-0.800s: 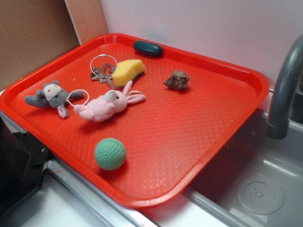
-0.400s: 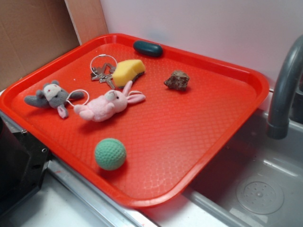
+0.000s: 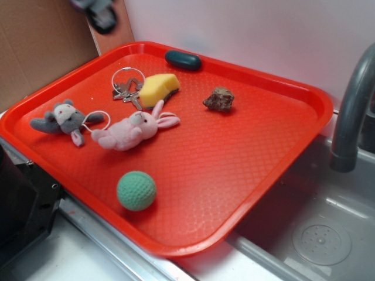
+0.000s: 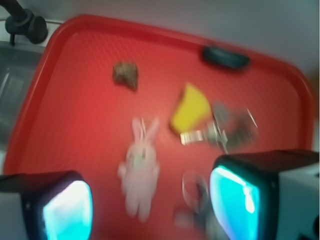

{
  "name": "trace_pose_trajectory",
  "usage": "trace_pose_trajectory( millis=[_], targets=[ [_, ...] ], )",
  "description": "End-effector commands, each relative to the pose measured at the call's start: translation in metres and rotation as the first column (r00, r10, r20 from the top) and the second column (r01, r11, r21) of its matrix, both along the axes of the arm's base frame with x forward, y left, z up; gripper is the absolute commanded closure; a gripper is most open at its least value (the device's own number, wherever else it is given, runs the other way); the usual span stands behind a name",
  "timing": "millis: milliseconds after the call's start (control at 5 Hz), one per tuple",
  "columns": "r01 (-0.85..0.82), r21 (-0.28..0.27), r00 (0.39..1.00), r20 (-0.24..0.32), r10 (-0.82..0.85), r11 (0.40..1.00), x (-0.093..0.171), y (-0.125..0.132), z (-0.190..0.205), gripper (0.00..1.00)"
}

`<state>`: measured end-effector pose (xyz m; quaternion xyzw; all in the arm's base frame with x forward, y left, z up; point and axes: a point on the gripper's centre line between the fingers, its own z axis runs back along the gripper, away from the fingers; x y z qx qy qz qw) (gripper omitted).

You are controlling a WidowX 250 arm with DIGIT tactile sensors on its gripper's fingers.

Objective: Grab the rock.

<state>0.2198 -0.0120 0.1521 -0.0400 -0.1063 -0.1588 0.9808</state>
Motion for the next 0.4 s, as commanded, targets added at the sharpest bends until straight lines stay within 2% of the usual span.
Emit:
trace_pose_trajectory(
  millis=[0, 200],
  targets=[
    [0.202, -0.010, 0.978, 0.065, -0.200, 0.979, 0.056, -0.040, -0.055, 0.00],
    [0.260, 0.004, 0.965, 0.026, -0.260, 0.966, 0.061, -0.062, -0.082, 0.00]
  ],
)
